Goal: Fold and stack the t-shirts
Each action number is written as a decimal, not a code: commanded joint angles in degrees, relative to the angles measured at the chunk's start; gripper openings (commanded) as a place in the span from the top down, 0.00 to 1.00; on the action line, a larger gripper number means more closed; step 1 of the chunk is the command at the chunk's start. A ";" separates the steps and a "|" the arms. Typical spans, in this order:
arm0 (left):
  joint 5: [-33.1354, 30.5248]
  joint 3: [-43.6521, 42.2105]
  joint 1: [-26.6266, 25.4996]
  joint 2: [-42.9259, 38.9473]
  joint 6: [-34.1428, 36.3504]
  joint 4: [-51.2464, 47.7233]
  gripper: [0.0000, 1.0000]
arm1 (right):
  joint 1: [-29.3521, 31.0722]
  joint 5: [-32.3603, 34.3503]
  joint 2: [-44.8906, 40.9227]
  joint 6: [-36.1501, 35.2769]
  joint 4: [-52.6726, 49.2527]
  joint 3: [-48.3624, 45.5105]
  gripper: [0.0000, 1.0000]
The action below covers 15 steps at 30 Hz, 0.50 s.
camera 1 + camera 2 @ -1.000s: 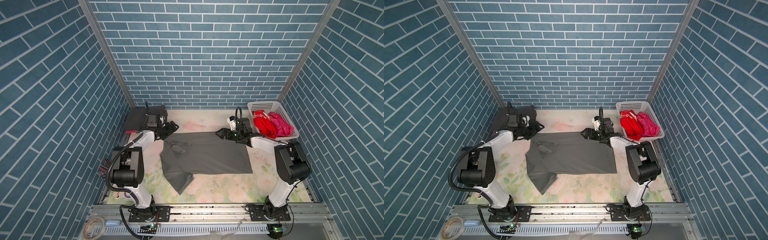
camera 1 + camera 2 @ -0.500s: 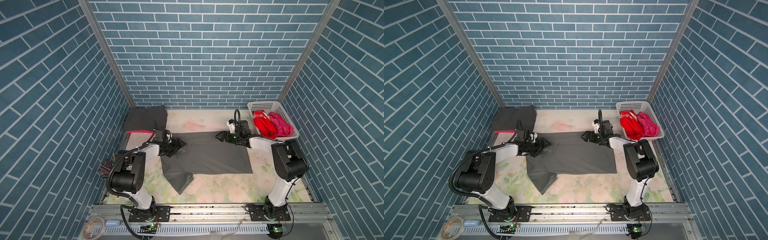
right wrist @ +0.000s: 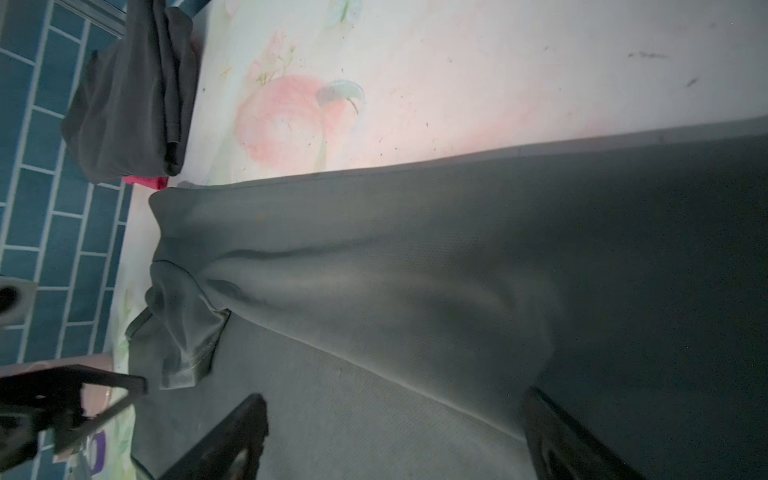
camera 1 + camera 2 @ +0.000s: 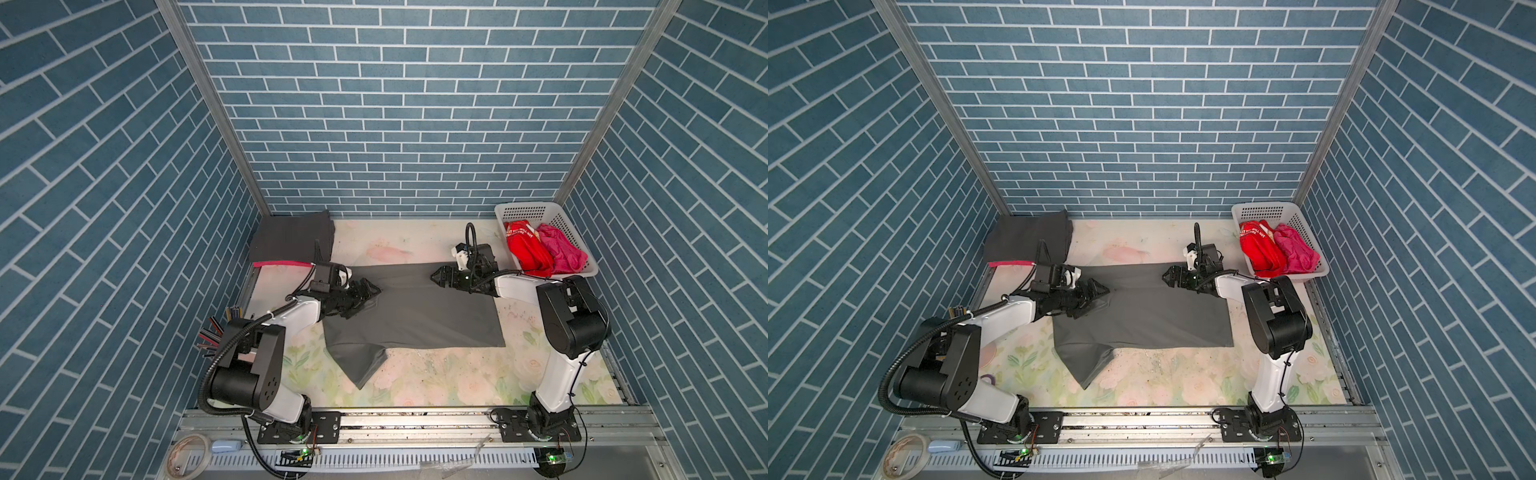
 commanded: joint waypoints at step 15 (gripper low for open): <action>-0.82 27.84 11.02 27.67 5.96 -6.31 0.13 | 34.79 30.79 2.26 -17.69 12.79 4.61 0.20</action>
